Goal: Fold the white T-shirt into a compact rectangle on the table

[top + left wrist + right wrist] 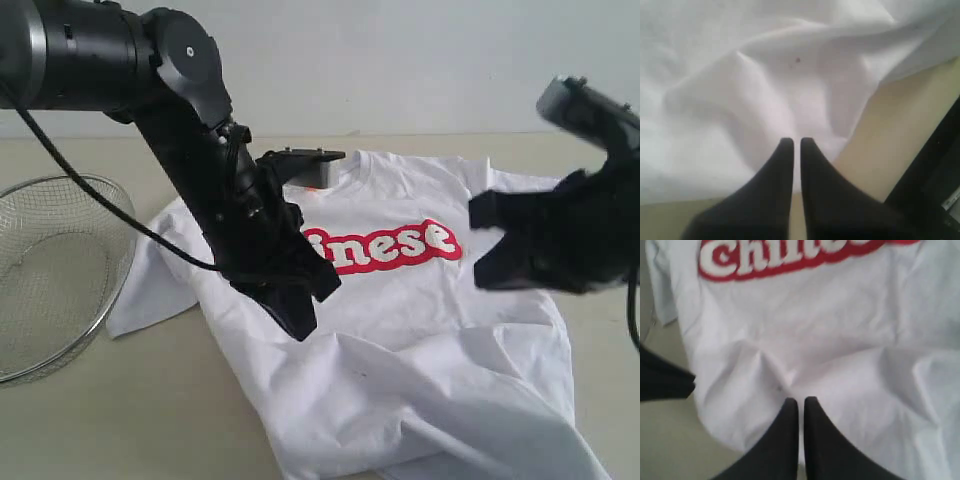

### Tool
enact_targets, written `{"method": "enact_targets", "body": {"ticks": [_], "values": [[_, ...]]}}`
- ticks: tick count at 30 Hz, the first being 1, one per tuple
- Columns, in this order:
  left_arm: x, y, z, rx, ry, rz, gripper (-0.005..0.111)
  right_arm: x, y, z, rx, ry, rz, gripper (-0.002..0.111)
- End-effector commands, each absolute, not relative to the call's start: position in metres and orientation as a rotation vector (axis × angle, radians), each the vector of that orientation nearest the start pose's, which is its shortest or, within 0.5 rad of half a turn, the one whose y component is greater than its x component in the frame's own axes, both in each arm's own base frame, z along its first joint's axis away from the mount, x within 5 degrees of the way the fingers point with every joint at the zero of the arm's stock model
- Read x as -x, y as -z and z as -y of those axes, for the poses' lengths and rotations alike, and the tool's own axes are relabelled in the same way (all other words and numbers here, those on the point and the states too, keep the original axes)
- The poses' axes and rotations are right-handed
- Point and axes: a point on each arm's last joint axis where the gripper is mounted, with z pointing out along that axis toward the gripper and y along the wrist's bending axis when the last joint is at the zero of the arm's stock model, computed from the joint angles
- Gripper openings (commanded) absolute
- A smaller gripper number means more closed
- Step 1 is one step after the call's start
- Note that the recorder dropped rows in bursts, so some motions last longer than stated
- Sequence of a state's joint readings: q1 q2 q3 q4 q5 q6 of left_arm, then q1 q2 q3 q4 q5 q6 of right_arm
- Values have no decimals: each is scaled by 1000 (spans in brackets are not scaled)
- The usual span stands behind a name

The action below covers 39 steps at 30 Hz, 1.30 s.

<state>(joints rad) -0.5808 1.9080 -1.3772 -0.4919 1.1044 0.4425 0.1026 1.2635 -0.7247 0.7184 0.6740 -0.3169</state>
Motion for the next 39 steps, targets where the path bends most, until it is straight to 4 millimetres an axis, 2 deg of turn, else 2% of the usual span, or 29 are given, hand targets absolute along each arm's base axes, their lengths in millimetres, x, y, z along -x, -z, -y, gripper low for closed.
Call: {"method": "enact_targets", "body": {"ticks": [1,7,12,18,28,32,39], "values": [[-265,-207,239,-1207,701,-2829,5,-181,-231,-87,40,-717,-2557,0],[-237,-200,241,-1193,693,-2841,5,-144,-192,-96,52,-704,-2627,0],[-225,-196,248,-1170,705,-2859,5,-132,-176,-98,49,-678,-2639,0],[-221,-198,257,-1126,762,-2833,5,-135,-165,-98,37,-631,-2673,0],[-221,-198,257,-1120,762,-2834,5,-145,-137,-99,36,-507,-2776,0],[-222,-198,257,-1115,761,-2829,5,-149,-133,-99,13,-481,-2769,0],[-223,-198,257,-1120,749,-2824,5,-161,-137,-107,17,-498,-2764,0]]}}
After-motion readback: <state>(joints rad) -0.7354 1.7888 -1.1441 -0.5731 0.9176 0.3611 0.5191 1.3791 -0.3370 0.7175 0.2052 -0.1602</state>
